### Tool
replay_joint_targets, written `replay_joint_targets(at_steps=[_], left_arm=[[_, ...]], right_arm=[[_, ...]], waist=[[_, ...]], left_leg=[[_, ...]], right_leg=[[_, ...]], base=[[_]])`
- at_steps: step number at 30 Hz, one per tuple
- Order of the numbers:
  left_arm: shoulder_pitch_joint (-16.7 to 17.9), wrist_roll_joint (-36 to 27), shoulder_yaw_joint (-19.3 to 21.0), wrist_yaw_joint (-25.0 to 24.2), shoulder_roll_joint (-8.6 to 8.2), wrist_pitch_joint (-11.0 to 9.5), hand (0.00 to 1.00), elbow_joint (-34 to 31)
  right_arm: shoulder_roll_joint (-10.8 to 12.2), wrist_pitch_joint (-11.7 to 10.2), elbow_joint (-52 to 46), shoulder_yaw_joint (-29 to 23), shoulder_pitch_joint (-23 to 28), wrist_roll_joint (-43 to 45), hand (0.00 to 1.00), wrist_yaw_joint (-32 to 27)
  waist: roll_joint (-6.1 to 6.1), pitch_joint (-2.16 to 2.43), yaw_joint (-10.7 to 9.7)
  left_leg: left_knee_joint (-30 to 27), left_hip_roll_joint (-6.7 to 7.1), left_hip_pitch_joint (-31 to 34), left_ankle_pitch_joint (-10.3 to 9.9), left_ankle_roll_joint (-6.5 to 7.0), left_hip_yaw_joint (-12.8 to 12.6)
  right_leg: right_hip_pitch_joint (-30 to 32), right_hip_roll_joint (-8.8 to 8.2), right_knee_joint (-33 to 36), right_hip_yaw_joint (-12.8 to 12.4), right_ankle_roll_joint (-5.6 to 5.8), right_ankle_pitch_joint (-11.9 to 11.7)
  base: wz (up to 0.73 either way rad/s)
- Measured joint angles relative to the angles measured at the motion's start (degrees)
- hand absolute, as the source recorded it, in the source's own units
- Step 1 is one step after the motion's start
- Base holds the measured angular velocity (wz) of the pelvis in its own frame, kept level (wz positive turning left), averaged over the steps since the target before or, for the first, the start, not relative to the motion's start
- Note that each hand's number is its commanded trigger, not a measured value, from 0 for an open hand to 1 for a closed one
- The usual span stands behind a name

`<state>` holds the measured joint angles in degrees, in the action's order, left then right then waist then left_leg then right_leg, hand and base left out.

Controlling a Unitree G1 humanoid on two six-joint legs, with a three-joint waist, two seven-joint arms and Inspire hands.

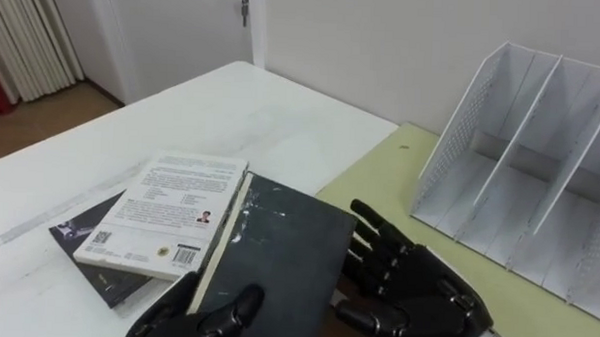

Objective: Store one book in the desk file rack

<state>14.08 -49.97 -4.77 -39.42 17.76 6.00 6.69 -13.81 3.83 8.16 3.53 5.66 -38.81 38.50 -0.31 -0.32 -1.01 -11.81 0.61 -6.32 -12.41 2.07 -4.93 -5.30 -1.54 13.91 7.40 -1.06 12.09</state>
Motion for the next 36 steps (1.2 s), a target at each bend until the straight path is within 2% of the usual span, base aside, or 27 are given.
replay_joint_targets(at_steps=[5, 12, 18, 27, 32, 35, 36], left_arm=[[-0.1, 0.0, -1.0, -0.1, 1.72, 0.5, 1.00, 0.0], [-0.3, 0.0, -1.2, -0.3, 2.17, 0.5, 1.00, 0.0], [-0.3, -0.8, -1.5, -0.5, 2.21, 0.5, 1.00, 0.0], [-0.4, -2.3, -2.3, -0.7, 2.47, 0.4, 1.00, 0.0], [-0.7, -5.4, -4.3, -0.7, 4.18, 0.3, 1.00, 0.0], [-1.4, -6.7, -5.7, -0.8, 4.41, 0.3, 1.00, 0.0], [-1.6, -6.7, -5.8, -1.0, 4.41, 0.3, 1.00, 0.0]], right_arm=[[-0.3, 0.0, -0.1, 2.5, 0.0, -2.0, 0.00, 0.8], [-1.1, 0.0, 0.0, 4.3, 0.0, -1.9, 0.00, 2.3], [-2.4, 0.0, 0.0, 5.9, 0.0, -2.3, 0.00, 2.4], [-2.5, 0.0, 0.0, 7.6, 0.5, -2.4, 0.00, 2.6], [-4.1, 0.0, 0.0, 10.0, 1.4, -4.8, 0.00, 3.7], [-4.5, 0.1, -0.2, 11.6, 1.4, -4.7, 0.00, 4.9], [-4.6, 0.2, -0.2, 11.6, 1.4, -4.7, 0.17, 5.5]], waist=[[-0.01, 0.00, 0.1], [0.11, -0.25, 0.0], [0.38, -0.23, 0.1], [0.89, -0.19, 0.3], [0.93, -0.14, 0.0], [0.93, -0.14, 0.1], [0.92, -0.14, 0.1]], left_leg=[[0.1, -0.14, 0.1, 0.0, 0.00, -0.2], [0.0, -0.19, 0.4, -0.1, 0.02, -0.3], [-1.3, -0.23, 1.8, -0.3, 0.06, -0.3], [-1.8, -0.23, 2.4, -0.3, 0.10, -0.3], [-1.8, -0.22, 2.7, -0.3, 0.12, -0.3], [-1.8, -0.22, 2.7, -0.3, 0.12, -0.3], [-1.8, -0.22, 2.7, -0.3, 0.12, -0.3]], right_leg=[[0.4, 0.14, 0.2, -0.3, -0.03, 0.0], [0.6, 0.07, 0.7, -0.2, -0.03, 0.0], [1.8, -0.03, 1.1, -0.1, -0.09, -0.1], [2.3, -0.11, 1.8, -0.2, -0.09, -0.1], [2.4, -0.11, 1.7, -0.3, -0.09, -0.1], [2.5, -0.11, 1.8, -0.3, -0.10, -0.1], [2.5, -0.10, 1.8, -0.3, -0.10, 0.0]], base=[[-0.04], [-0.01], [0.00], [0.00], [0.01], [0.00], [0.00]])
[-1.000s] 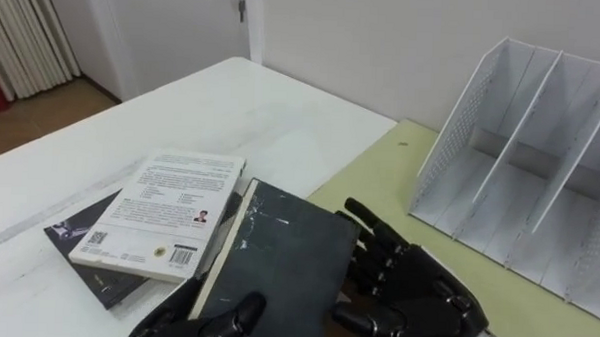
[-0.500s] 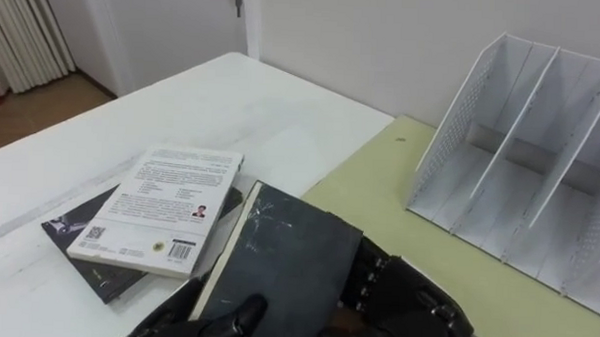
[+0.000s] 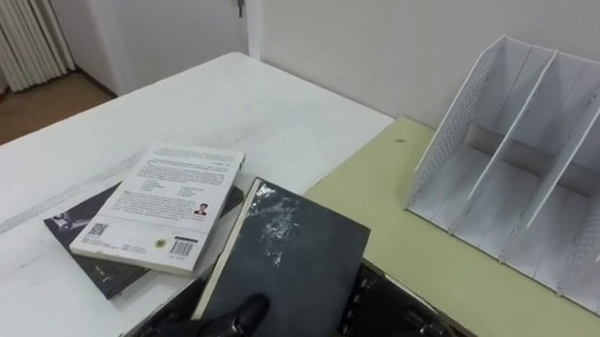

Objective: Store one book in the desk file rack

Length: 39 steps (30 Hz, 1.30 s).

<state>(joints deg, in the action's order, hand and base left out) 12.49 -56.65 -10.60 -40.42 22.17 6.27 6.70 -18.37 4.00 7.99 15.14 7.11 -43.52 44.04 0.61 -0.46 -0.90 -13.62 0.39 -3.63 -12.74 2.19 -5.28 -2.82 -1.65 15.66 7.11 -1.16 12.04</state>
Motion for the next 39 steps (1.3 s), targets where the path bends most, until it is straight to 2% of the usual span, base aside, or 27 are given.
replay_joint_targets(at_steps=[1, 2, 3, 7, 11, 16, 18, 19, 21, 25, 32, 33, 35, 36, 37, 39], left_arm=[[0.0, 0.0, 0.0, -0.2, 0.00, 0.0, 1.00, 0.0], [-0.1, 0.0, -0.1, -0.4, 0.00, 0.0, 1.00, 0.0], [-0.1, 0.0, -0.3, -0.4, 0.00, 0.0, 1.00, 0.0], [-1.1, -2.3, -2.4, -1.2, 0.10, 0.0, 1.00, 1.6], [-1.6, -4.2, -5.1, -4.3, 1.34, 0.0, 1.00, 2.2], [-1.8, -5.1, -5.6, -3.9, 1.73, -0.2, 1.00, 4.0], [-1.8, -5.1, -6.0, -4.0, 3.02, -0.3, 1.00, 3.9], [-1.8, -5.1, -6.0, -4.1, 3.13, -0.3, 1.00, 3.9], [-1.8, -5.2, -6.1, -4.1, 3.14, -0.3, 1.00, 3.9], [-1.8, -5.1, -6.1, -4.2, 3.37, -0.2, 1.00, 3.9], [-1.8, -5.1, -6.1, -4.6, 3.61, -0.2, 1.00, 4.0], [-1.8, -5.2, -6.1, -4.7, 3.64, -0.3, 0.91, 4.0], [-1.8, -5.4, -6.2, -4.7, 3.65, -0.3, 0.53, 4.0], [-1.8, -5.5, -6.2, -4.7, 3.68, -0.3, 0.15, 4.0], [-1.8, -5.6, -6.3, -4.7, 3.71, -0.3, 0.00, 4.1], [-1.8, -5.6, -6.2, -4.6, 3.71, -0.3, 0.00, 4.1]], right_arm=[[0.0, 0.1, 0.0, 0.0, 0.0, 0.0, 0.76, 0.3], [0.0, 0.6, 0.0, 0.0, 0.0, 0.0, 0.91, 0.9], [0.0, 0.8, 0.0, 0.0, 0.0, 0.0, 1.00, 1.1], [-0.6, 1.1, 0.1, 1.2, 0.0, -1.4, 1.00, 1.2], [-1.6, 1.1, 0.2, 0.6, 0.0, -1.5, 1.00, -0.3], [-2.2, 1.1, 0.2, 0.8, 0.3, -1.7, 1.00, -0.7], [-2.2, 1.4, 0.2, 1.3, 0.3, -1.7, 1.00, -0.9], [-2.2, 1.4, 0.2, 1.4, 0.3, -1.7, 1.00, -1.0], [-2.1, 1.3, 0.2, 1.3, 0.3, -1.6, 1.00, -1.4], [-2.1, 1.2, 0.2, 1.4, 0.4, -1.6, 1.00, -1.4], [-2.1, 1.2, 0.2, 1.6, 0.4, -1.7, 1.00, -1.4], [-2.1, 1.2, 0.2, 1.6, 0.4, -1.8, 1.00, -1.4], [-2.1, 1.2, 0.1, 1.6, 0.4, -2.0, 1.00, -1.4], [-2.2, 1.2, 0.1, 1.6, 0.4, -2.0, 1.00, -1.5], [-2.3, 1.3, 0.0, 1.6, 0.4, -2.0, 1.00, -1.5], [-2.4, 1.5, 0.0, 1.5, 0.2, -2.0, 1.00, -1.5]], waist=[[0.00, 0.00, 0.0], [0.02, 0.01, 0.0], [0.04, 0.02, 0.1], [0.05, 0.02, 0.7], [0.15, -0.04, 1.2], [-0.05, -0.17, 1.2], [-0.10, -0.18, 1.2], [-0.14, -0.18, 1.2], [-0.42, -0.04, 1.2], [-0.81, -0.23, 1.3], [-1.18, -0.06, 1.2], [-1.20, -0.05, 1.2], [-1.24, -0.06, 1.2], [-1.25, -0.07, 1.2], [-1.26, -0.07, 1.2], [-1.26, -0.06, 1.2]], left_leg=[[0.0, 0.00, 0.0, 0.0, 0.00, 0.0], [-0.1, 0.00, -0.1, 0.0, 0.00, 0.0], [-0.1, 0.00, -0.1, 0.0, 0.00, -0.1], [0.0, -0.01, -0.2, 0.0, 0.00, -0.2], [0.0, 0.00, -0.1, 0.0, 0.01, -0.1], [-0.2, -0.01, 0.1, 0.0, 0.00, 0.0], [-0.4, -0.02, 0.2, -0.1, 0.00, 0.0], [-0.4, -0.02, 0.3, -0.1, 0.01, 0.0], [-1.1, -0.03, 0.8, -0.2, 0.09, 0.0], [-1.2, -0.04, 1.0, -0.3, 0.08, 0.0], [-1.3, -0.12, 0.9, -0.4, 0.02, 0.0], [-1.3, -0.13, 0.9, -0.4, 0.02, -0.1], [-1.3, -0.13, 1.0, -0.4, 0.02, -0.1], [-1.2, -0.13, 1.0, -0.4, 0.03, -0.1], [-1.1, -0.13, 1.0, -0.4, 0.03, -0.1], [-1.0, -0.13, 0.8, -0.4, 0.03, -0.1]], right_leg=[[0.0, 0.00, 0.0, 0.0, 0.00, 0.0], [0.0, 0.01, 0.0, 0.0, 0.00, 0.0], [0.0, 0.01, 0.0, 0.0, 0.00, 0.0], [-0.1, 0.02, 0.0, -0.2, 0.00, 0.0], [-0.1, 0.02, -0.1, -0.1, 0.00, 0.0], [0.0, 0.00, -0.1, 0.0, 0.00, 0.0], [0.1, 0.02, -0.1, 0.0, 0.00, 0.0], [0.2, 0.03, -0.1, 0.0, 0.00, 0.0], [0.8, 0.01, 0.1, 0.0, 0.00, 0.0], [1.0, 0.01, 0.4, 0.0, 0.01, 0.0], [0.8, 0.10, 0.4, -0.1, -0.03, 0.0], [0.7, 0.09, 0.5, -0.1, -0.04, 0.0], [0.7, 0.09, 0.5, -0.1, -0.05, -0.1], [0.6, 0.08, 0.4, -0.1, -0.05, -0.1], [0.6, 0.06, 0.5, 0.0, -0.05, -0.1], [0.7, 0.08, 0.5, -0.1, -0.05, -0.1]], base=[[0.00], [0.00], [0.00], [0.00], [0.00], [0.00], [0.00], [0.00], [0.00], [0.00], [0.00], [0.00], [0.00], [0.00], [0.00], [0.00]])
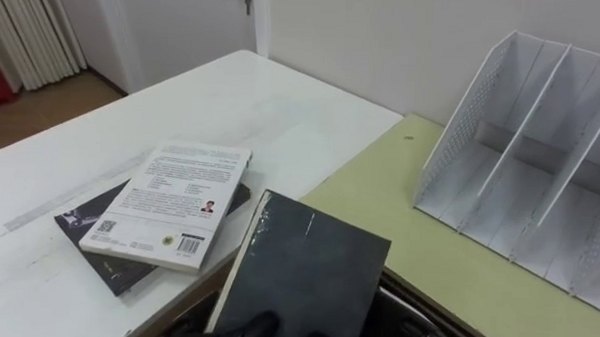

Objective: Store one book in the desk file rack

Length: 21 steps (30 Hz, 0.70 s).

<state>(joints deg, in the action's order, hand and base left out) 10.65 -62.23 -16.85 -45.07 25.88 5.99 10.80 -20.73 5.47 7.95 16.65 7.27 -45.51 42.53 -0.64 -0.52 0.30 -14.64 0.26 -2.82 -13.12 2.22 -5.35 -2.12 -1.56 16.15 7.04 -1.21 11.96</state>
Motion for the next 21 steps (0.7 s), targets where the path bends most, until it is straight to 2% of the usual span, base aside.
replay_joint_targets(at_steps=[6, 9, 12, 14, 17, 21], left_arm=[[0.1, 2.4, 0.5, 0.0, -0.21, 0.0, 0.00, 2.8], [0.2, 4.6, 1.4, 0.7, -0.28, -0.1, 0.00, 4.5], [0.2, 10.8, 1.9, 2.6, -1.77, -0.5, 0.00, 6.4], [0.9, 13.7, 1.8, 4.4, -2.73, -0.6, 0.00, 7.2], [1.7, 18.3, 1.2, 6.2, -2.99, -0.7, 0.00, 7.8], [3.0, 23.9, 1.2, 8.0, -3.94, -1.7, 0.00, 9.8]], right_arm=[[-0.1, 0.9, 0.0, -1.3, 0.0, 0.5, 1.00, -1.2], [-0.4, 0.9, -0.5, -3.7, 0.0, 1.1, 1.00, -3.2], [-0.3, 0.7, -3.3, -6.8, -0.2, 4.1, 1.00, -7.1], [-0.1, 0.0, -4.2, -7.6, -0.3, 5.6, 1.00, -9.9], [0.4, -0.6, -5.6, -8.9, -0.5, 9.2, 1.00, -15.1], [1.3, -0.8, -9.2, -11.2, -0.5, 13.2, 1.00, -22.2]], waist=[[0.03, -0.01, -0.1], [0.01, -0.01, -0.2], [-0.01, -0.15, -0.1], [-0.08, -0.19, -1.0], [0.02, -0.30, -1.8], [0.01, -0.32, -1.8]], left_leg=[[-0.1, 0.00, -0.4, 0.0, 0.00, -0.3], [0.1, -0.07, -1.0, 0.0, 0.00, -0.8], [1.0, -0.14, -1.8, 0.0, -0.01, -1.6], [1.1, -0.13, -1.8, 0.0, -0.02, -1.5], [1.2, -0.19, -2.0, 0.0, -0.03, -1.7], [1.6, -0.36, -2.8, 0.1, -0.07, -2.4]], right_leg=[[0.1, 0.14, 0.2, -0.6, -0.01, 0.0], [-0.3, 0.18, 0.2, -1.0, -0.01, 0.0], [-0.4, 0.48, 0.4, -2.0, 0.00, 0.1], [-0.9, 0.63, -0.6, -1.8, 0.01, 0.0], [-0.7, 0.64, -0.6, -2.1, 0.00, 0.0], [-0.7, 0.77, -0.5, -2.4, -0.03, 0.0]], base=[[-0.04], [-0.07], [-0.14], [-0.01], [-0.02], [-0.10]])
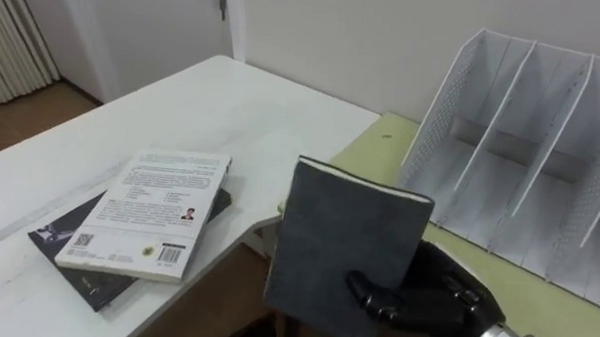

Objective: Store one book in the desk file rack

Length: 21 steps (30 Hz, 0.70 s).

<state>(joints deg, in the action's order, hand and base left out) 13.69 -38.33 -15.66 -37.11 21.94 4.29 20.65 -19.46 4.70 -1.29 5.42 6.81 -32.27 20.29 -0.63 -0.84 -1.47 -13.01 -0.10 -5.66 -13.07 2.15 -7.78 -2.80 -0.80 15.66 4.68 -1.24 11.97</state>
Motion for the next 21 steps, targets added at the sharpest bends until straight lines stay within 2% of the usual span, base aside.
replay_joint_targets(at_steps=[2, 5, 6, 8, 10, 12, 14, 16, 19, 21], left_arm=[[1.2, 1.0, 0.1, 1.8, -1.57, -0.3, 0.00, 0.5], [2.2, 1.7, -0.1, 4.5, -3.39, -2.2, 0.00, 1.9], [2.0, 3.0, -0.2, 5.5, -4.01, -3.6, 0.00, 4.1], [2.0, 5.3, 0.1, 7.3, -4.74, -5.0, 0.00, 8.6], [2.1, 8.2, 1.0, 9.4, -5.39, -5.3, 0.00, 12.7], [2.3, 11.3, 1.8, 12.7, -6.20, -5.4, 0.00, 16.8], [2.6, 11.9, 2.6, 14.4, -6.87, -5.7, 0.00, 18.3], [2.7, 11.8, 3.2, 15.7, -7.62, -6.8, 0.00, 20.6], [2.7, 11.9, 4.2, 17.9, -8.12, -7.4, 0.00, 23.5], [2.8, 11.9, 4.6, 19.3, -8.43, -7.7, 0.00, 24.9]], right_arm=[[1.8, -1.4, -3.4, -1.4, 0.0, 5.4, 1.00, -5.2], [2.5, -2.7, -7.1, -1.8, 0.0, 9.5, 1.00, -11.1], [2.7, -3.7, -8.4, -1.8, 0.0, 12.2, 1.00, -13.7], [3.7, -5.7, -8.7, -2.1, -0.2, 16.3, 1.00, -17.0], [4.7, -6.7, -8.7, -2.3, -0.3, 19.9, 1.00, -20.8], [5.1, -6.8, -8.7, -2.7, -0.8, 23.9, 1.00, -25.5], [5.2, -6.8, -8.9, -3.5, -1.4, 25.6, 1.00, -28.4], [5.3, -6.8, -8.9, -4.4, -2.1, 25.7, 1.00, -31.3], [5.3, -7.8, -10.1, -5.3, -3.1, 25.8, 1.00, -35.8], [5.3, -8.7, -11.8, -6.0, -3.1, 26.0, 1.00, -38.0]], waist=[[-0.03, 0.01, -0.3], [-0.11, 0.08, -0.3], [-0.42, 0.27, -0.1], [-0.80, 0.53, 0.2], [-1.01, 0.64, 0.3], [-1.05, 0.60, 0.2], [-0.94, 0.53, 0.0], [-0.78, 0.46, 0.1], [-0.35, 0.46, 0.1], [-0.01, 0.68, 0.0]], left_leg=[[0.4, 0.00, 0.0, 0.0, -0.01, -0.4], [0.5, 0.00, -0.1, 0.0, -0.02, -0.4], [0.7, 0.00, -0.2, 0.0, -0.02, -0.5], [1.4, -0.08, -1.1, 0.0, -0.03, -1.1], [1.4, -0.09, -1.3, 0.0, -0.03, -1.0], [1.4, -0.04, -1.2, 0.0, -0.03, -1.1], [1.4, 0.04, -0.8, 0.0, -0.03, -1.1], [1.6, 0.05, -0.8, 0.0, -0.03, -1.3], [1.8, -0.01, -0.9, 0.0, -0.03, -1.5], [2.1, 0.02, -0.9, 0.0, -0.07, -1.6]], right_leg=[[0.1, 0.09, -0.8, 0.0, -0.01, 0.0], [0.0, 0.33, -1.0, 0.0, 0.00, -0.1], [-0.2, 0.35, -1.0, 0.0, 0.01, -0.2], [-0.4, 0.44, -0.9, -0.2, 0.01, -0.2], [-0.7, 0.44, -1.0, 0.1, 0.01, -0.2], [-0.6, 0.41, -1.1, 0.2, 0.01, -0.2], [-0.1, 0.33, -1.2, 0.1, 0.03, -0.2], [-0.1, 0.35, -1.3, 0.0, 0.07, -0.2], [0.0, 0.45, -1.3, 0.0, 0.07, -0.2], [0.0, 0.55, -1.6, 0.0, 0.04, -0.2]], base=[[-0.03], [0.00], [-0.04], [-0.13], [-0.06], [0.00], [0.00], [0.00], [-0.02], [0.00]])
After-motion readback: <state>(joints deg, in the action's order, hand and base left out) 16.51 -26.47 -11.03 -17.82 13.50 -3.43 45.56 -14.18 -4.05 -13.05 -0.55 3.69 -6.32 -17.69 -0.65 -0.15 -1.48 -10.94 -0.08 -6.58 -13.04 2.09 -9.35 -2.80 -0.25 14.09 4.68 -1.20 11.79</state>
